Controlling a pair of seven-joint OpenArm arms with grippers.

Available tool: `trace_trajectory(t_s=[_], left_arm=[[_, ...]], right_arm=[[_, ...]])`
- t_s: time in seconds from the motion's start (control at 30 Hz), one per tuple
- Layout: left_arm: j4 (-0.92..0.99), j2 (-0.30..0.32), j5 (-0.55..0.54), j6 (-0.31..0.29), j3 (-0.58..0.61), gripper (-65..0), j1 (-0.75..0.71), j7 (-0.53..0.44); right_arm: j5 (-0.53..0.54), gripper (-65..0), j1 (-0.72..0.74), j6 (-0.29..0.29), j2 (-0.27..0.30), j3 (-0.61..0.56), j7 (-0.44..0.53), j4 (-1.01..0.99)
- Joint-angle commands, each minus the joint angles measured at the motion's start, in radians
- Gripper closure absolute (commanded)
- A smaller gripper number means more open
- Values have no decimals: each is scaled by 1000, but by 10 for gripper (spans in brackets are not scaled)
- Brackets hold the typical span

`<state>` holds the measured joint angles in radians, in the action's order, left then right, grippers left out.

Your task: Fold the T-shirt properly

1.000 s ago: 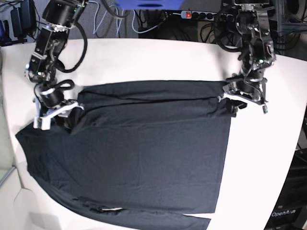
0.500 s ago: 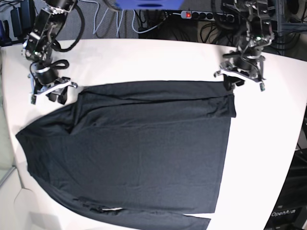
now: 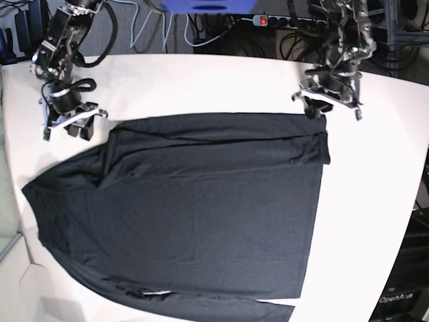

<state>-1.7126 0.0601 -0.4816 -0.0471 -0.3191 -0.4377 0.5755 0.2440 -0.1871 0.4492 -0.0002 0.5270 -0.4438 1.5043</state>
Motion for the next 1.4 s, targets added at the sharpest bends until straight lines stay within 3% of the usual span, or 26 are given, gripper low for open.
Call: trace_trajectory(t_s=[0.0, 0.23, 0.4, 0.67, 1.37], left_arm=[[-2, 1, -4, -17, -30, -234, 9, -25], [44, -65, -2, -207, -174, -234, 20, -24], [66, -79, -2, -259, -236, -234, 33, -24], [283, -84, -2, -362, -311, -234, 119, -21], [472, -98, -2, -371, -305, -234, 204, -22]], right_arm=[[12, -241, -5, 9, 9, 0, 27, 14], [12, -241, -12, 9, 12, 0, 27, 14], [10, -241, -19, 9, 10, 0, 26, 14], [8, -241, -27, 9, 12, 0, 29, 14], [7, -240, -39, 9, 29, -1, 29, 18]])
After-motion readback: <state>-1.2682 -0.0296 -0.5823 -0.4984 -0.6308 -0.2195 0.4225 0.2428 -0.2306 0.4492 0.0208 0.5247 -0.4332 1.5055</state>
